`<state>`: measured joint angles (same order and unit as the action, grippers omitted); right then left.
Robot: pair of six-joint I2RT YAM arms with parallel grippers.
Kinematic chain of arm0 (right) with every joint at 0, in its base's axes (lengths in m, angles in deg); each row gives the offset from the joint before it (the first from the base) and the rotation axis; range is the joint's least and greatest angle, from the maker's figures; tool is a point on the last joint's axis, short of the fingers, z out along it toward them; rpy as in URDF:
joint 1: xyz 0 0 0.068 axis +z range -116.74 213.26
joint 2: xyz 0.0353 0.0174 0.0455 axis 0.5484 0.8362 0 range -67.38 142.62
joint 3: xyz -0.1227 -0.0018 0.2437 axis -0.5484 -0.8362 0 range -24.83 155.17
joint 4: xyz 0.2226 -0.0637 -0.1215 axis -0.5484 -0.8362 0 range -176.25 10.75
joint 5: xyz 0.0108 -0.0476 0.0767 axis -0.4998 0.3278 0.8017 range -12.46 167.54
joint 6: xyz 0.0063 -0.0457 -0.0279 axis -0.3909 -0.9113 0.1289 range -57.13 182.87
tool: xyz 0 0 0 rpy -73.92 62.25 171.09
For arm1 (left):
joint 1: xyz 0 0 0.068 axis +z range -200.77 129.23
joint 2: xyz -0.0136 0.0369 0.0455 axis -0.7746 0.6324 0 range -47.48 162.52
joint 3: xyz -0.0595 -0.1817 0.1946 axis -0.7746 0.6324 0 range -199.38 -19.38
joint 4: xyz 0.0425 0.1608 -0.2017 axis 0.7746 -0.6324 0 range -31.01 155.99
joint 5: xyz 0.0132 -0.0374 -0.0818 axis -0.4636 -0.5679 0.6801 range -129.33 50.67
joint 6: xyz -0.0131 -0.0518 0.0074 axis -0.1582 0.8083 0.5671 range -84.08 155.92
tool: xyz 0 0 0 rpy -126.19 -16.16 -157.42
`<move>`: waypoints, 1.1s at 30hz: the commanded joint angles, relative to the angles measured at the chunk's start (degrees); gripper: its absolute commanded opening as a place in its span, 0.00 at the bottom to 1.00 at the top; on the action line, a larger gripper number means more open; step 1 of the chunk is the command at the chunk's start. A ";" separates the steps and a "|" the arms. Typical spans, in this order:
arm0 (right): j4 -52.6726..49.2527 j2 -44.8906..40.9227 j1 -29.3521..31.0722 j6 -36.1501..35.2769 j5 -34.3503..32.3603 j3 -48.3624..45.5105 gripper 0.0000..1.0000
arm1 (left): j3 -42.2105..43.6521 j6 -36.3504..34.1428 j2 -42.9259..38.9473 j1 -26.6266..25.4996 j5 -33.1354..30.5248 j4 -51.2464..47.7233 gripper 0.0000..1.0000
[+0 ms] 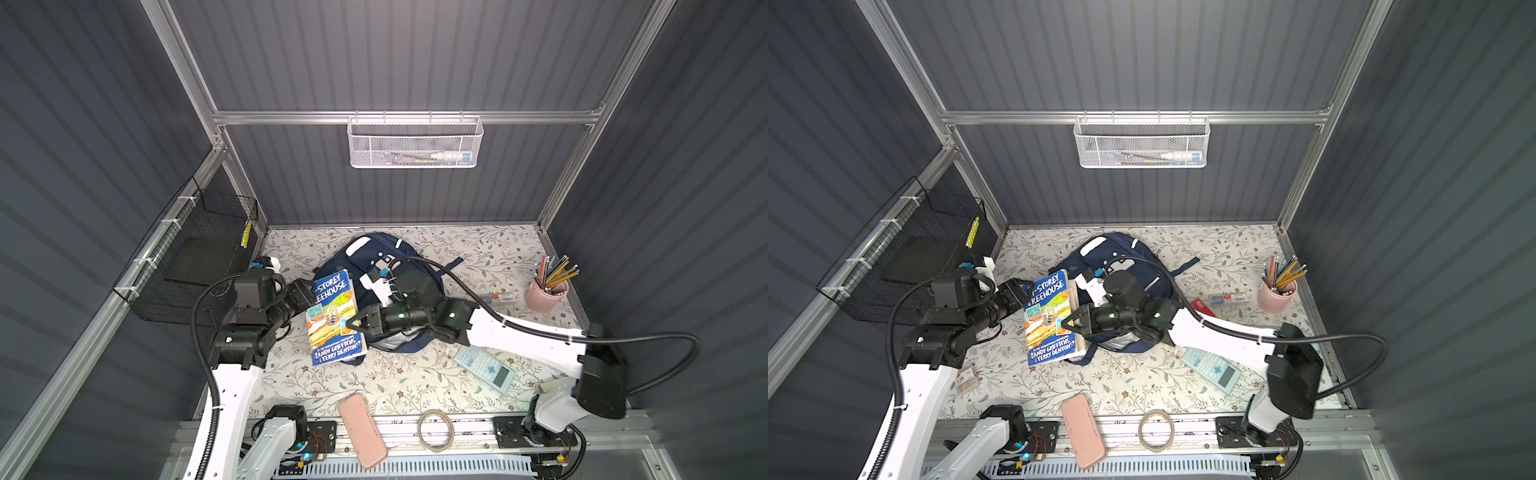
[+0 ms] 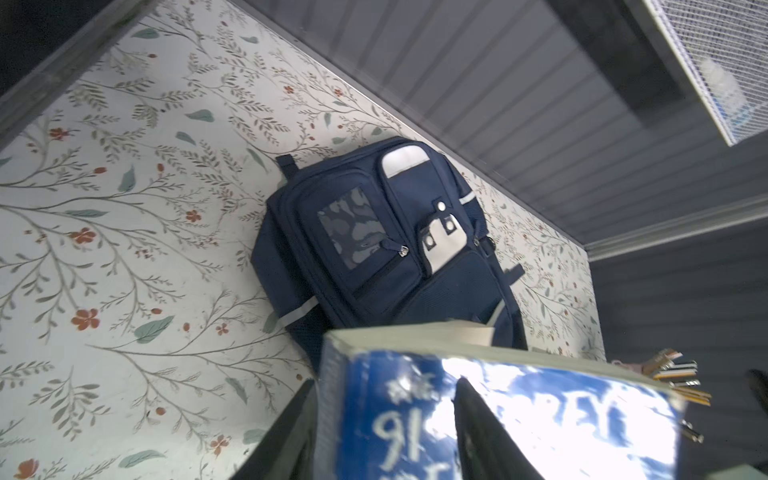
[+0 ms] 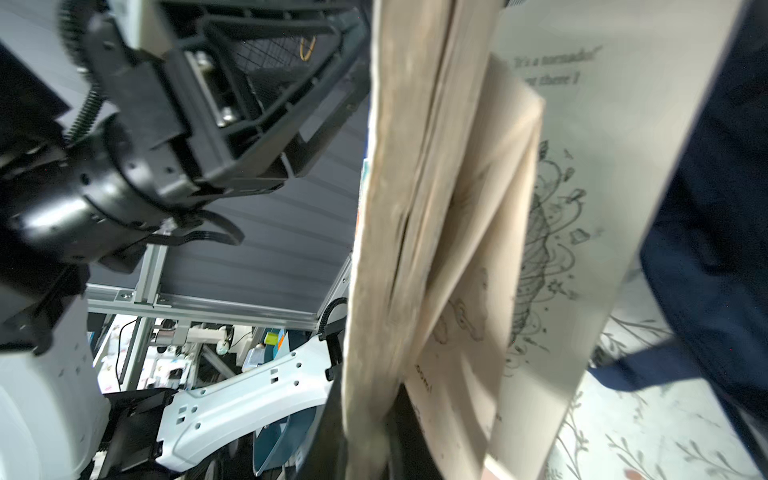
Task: Pack the student bag
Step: 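Lift the 91-Storey paperback with the right gripper while the left gripper moves to the backpack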
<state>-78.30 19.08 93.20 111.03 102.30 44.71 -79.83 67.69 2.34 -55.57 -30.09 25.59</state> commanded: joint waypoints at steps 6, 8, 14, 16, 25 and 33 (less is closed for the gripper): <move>-19.25 -27.32 -5.03 -1.85 -19.24 -13.86 0.00 | -0.61 -4.68 11.50 -14.39 6.43 7.48 0.55; -21.03 -34.06 -9.06 -0.26 -18.58 -19.77 0.00 | -1.29 -5.85 14.22 -21.83 0.31 9.43 0.61; -32.91 -50.46 -21.65 -0.17 -16.58 -28.45 0.00 | -8.63 -13.45 30.93 -38.23 -10.61 9.46 0.63; -36.23 -52.56 -27.55 -0.26 -13.40 -29.88 0.00 | -11.25 -15.90 35.20 -43.04 -17.16 9.30 0.59; -33.25 -53.64 -42.17 -2.95 -0.23 -33.44 0.00 | -15.22 -21.70 48.28 -49.59 -22.29 10.57 0.59; -32.58 -51.46 -43.33 -4.13 -0.14 -32.45 0.00 | -16.30 -23.08 55.52 -53.65 -29.95 10.29 0.59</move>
<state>-115.55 -32.04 50.10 108.58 100.09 10.83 -93.81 46.96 56.50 -108.09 -55.95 36.76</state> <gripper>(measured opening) 0.115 0.596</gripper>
